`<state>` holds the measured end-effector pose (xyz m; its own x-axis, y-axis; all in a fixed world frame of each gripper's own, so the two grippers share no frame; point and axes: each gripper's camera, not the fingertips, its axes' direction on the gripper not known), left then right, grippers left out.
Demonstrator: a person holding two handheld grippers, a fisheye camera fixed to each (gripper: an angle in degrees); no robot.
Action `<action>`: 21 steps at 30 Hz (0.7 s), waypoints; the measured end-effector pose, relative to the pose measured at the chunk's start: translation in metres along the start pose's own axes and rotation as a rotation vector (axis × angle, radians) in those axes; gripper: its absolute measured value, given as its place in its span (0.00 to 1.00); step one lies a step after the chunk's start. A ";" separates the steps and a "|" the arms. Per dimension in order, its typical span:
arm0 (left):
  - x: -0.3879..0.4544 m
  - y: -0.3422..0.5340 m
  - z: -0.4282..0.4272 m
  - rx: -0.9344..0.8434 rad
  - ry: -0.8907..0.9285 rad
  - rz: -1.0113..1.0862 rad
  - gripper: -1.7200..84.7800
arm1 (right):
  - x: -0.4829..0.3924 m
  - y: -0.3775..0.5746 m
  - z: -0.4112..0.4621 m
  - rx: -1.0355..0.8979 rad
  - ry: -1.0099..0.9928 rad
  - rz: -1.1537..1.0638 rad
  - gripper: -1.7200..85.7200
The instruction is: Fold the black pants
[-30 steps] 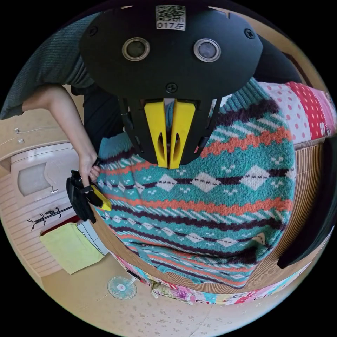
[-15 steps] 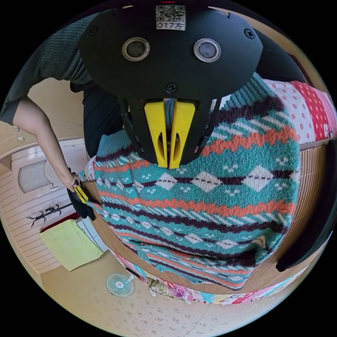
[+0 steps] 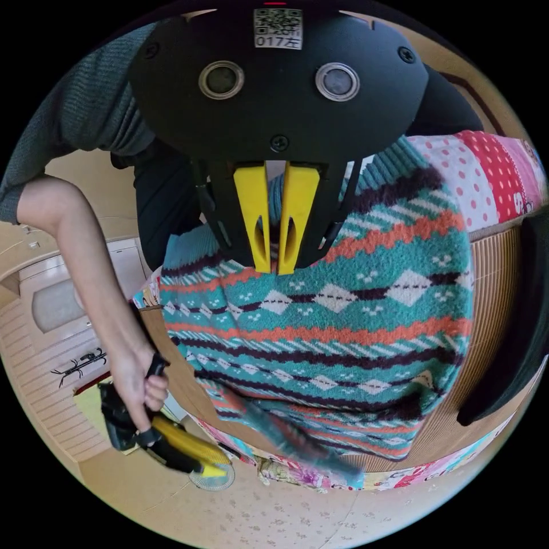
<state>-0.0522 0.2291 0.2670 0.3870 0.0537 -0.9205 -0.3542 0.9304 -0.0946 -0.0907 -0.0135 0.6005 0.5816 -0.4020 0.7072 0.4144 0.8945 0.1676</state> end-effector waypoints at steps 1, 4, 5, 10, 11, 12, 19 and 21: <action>-0.009 0.013 -0.021 0.064 -0.015 -0.019 0.09 | 0.006 0.021 -0.008 -0.002 -0.005 0.028 0.08; -0.043 0.046 -0.073 0.190 -0.091 -0.112 0.13 | 0.017 0.083 -0.055 0.017 0.122 0.133 0.10; -0.051 0.053 -0.082 0.203 -0.103 -0.139 0.14 | 0.017 0.095 -0.067 0.024 0.153 0.153 0.10; -0.125 0.082 -0.094 0.021 -0.042 -0.296 0.19 | 0.018 0.206 -0.151 -0.003 0.452 0.425 0.18; -0.131 0.082 -0.089 -0.020 -0.018 -0.303 0.19 | 0.020 0.217 -0.156 -0.017 0.462 0.464 0.19; -0.140 0.083 -0.079 -0.088 0.029 -0.307 0.19 | 0.025 0.236 -0.161 -0.054 0.458 0.532 0.20; -0.164 0.084 -0.069 -0.213 0.052 -0.320 0.12 | 0.055 0.267 -0.133 -0.125 0.206 0.607 0.21; -0.177 0.083 -0.065 -0.277 0.171 -0.306 0.08 | 0.068 0.257 -0.111 -0.292 0.252 0.655 0.18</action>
<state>-0.2057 0.2736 0.3972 0.3716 -0.2918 -0.8814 -0.4684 0.7607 -0.4493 0.1327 0.1670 0.6154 0.9003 0.1297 0.4154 0.0772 0.8919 -0.4457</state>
